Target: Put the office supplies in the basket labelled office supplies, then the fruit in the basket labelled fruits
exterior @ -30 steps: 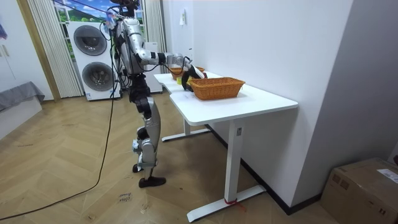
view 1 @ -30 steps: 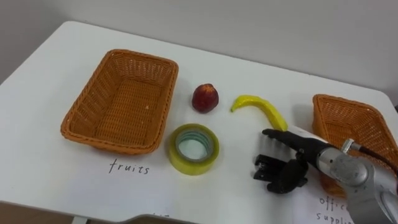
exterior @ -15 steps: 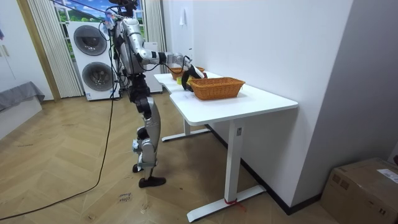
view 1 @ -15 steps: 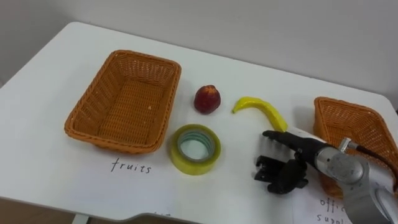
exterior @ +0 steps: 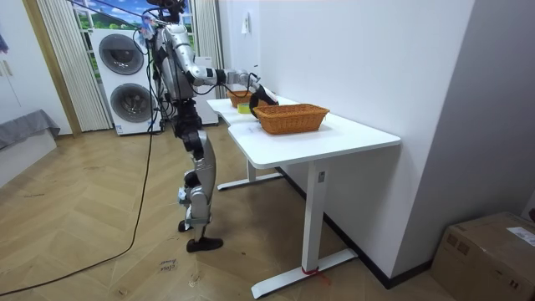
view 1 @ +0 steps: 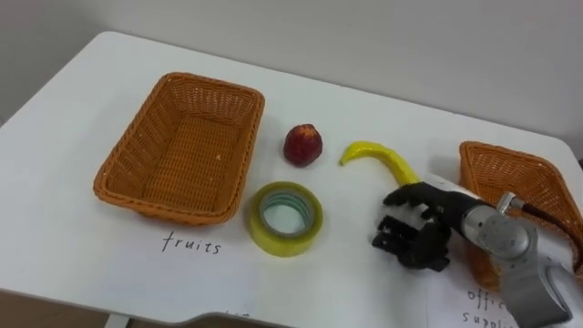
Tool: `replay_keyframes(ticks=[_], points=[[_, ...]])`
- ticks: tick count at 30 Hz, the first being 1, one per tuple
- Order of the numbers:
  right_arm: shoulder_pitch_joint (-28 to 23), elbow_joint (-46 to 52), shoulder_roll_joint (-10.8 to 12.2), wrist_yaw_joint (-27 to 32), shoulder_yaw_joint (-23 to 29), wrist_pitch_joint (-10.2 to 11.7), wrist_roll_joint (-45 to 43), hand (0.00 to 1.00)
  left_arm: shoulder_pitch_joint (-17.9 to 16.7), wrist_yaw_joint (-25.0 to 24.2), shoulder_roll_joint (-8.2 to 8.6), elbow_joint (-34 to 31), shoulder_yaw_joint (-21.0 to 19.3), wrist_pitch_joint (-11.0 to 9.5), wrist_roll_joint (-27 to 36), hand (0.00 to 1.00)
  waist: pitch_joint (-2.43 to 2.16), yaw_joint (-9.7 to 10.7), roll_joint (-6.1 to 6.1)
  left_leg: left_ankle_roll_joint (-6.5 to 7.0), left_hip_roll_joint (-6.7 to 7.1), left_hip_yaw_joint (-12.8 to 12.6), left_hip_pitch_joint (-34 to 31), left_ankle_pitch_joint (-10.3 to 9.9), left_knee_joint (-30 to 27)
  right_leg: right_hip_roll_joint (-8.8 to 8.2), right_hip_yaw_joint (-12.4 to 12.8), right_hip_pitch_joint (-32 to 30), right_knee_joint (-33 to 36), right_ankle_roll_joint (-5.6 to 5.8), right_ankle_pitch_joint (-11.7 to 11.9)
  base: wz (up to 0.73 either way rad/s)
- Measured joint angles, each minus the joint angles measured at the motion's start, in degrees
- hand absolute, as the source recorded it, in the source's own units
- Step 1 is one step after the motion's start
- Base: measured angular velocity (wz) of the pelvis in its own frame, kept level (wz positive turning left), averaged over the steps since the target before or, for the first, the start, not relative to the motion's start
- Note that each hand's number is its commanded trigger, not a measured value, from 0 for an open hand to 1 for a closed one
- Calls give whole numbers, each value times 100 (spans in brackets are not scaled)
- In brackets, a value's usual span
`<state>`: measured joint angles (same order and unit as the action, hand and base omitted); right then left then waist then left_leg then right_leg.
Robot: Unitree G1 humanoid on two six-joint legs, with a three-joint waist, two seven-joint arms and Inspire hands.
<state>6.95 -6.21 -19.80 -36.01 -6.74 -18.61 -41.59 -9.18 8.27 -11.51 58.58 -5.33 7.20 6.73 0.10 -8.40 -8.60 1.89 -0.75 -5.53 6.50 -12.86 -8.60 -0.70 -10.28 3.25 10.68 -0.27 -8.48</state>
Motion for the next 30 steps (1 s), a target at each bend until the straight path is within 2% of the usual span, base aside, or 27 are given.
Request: replay_keyframes(ticks=[9,25,28,30], points=[[68,-44,-3,49,-95,-29,-239,100,59,-7,1,9,-1,2,0,0,-2,-55,-12,1,0,0,2,-1,20,4,-1,-7,-6,0,0,0],[58,-78,-3,72,-97,-25,-118,100,74,14,-3,63,10,-3,32,0,-2,-93,-8,1,-4,6,-4,-1,-9,1,-10,0,-3,0,0,0],[32,-79,-3,171,-90,-16,-98,100,77,85,-16,109,163,-15,51,0,0,-80,3,1,-3,16,-5,-1,-20,-3,-21,12,-3,0,0,0],[-46,47,7,199,-78,-12,-93,100,76,159,-11,109,217,-16,56,0,2,2,31,1,5,58,-36,-1,-42,-9,-42,12,-3,0,0,9]])
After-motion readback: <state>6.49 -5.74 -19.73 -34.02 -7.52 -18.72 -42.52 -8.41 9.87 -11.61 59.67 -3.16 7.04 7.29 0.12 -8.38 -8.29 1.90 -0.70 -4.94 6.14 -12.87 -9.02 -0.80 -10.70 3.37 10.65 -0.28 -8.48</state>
